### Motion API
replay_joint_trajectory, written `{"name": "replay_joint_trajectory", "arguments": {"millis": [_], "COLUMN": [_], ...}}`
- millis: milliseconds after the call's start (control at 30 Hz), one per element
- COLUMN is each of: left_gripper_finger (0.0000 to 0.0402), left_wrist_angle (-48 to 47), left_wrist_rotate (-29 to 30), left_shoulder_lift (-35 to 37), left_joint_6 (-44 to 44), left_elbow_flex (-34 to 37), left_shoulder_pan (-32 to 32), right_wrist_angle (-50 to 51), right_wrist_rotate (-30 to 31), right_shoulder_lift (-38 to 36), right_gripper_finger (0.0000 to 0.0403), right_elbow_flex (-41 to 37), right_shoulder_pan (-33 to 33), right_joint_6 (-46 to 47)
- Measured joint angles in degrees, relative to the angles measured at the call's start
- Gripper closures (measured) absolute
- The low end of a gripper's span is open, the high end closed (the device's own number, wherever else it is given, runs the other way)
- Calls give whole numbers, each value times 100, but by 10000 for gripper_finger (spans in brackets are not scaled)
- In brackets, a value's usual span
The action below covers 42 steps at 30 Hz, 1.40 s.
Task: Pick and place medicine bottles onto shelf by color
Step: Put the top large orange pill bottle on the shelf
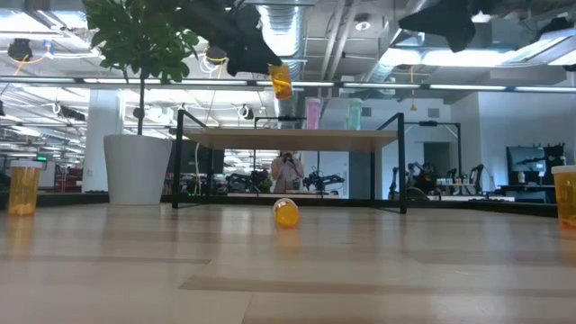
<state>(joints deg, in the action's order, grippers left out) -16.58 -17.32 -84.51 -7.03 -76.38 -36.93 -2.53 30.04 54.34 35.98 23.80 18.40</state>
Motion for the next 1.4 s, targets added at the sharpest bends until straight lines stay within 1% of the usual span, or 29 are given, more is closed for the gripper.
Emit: {"name": "replay_joint_trajectory", "arguments": {"millis": [67, 233, 600, 667, 933, 1133, 1400], "left_gripper_finger": [209, 209, 209, 209, 209, 209, 209], "left_wrist_angle": [-44, -77, -195, -268, -301, -370, -94], "left_wrist_rotate": [60, 218, 318, 338, 714, 733, 728], "left_shoulder_lift": [-112, -350, -846, -868, -850, -850, -850], "left_joint_6": [-45, -93, -98, -103, -140, -122, -33], "left_elbow_flex": [-136, -243, -251, -247, -146, -26, -26], "left_shoulder_pan": [-18, -98, -138, -148, -166, -166, -160], "right_wrist_angle": [-248, -388, -397, -397, -399, -403, -486], "right_wrist_rotate": [-5, 4, 4, 4, 3, 2, 2], "right_shoulder_lift": [-146, -339, -340, -340, -340, -338, -338], "right_gripper_finger": [131, 131, 131, 131, 131, 131, 131], "right_elbow_flex": [-188, -442, -478, -478, -478, -481, -481], "right_shoulder_pan": [55, 93, 82, 82, 82, 82, 82], "right_joint_6": [-44, -51, -86, -88, -88, -48, -44]}}
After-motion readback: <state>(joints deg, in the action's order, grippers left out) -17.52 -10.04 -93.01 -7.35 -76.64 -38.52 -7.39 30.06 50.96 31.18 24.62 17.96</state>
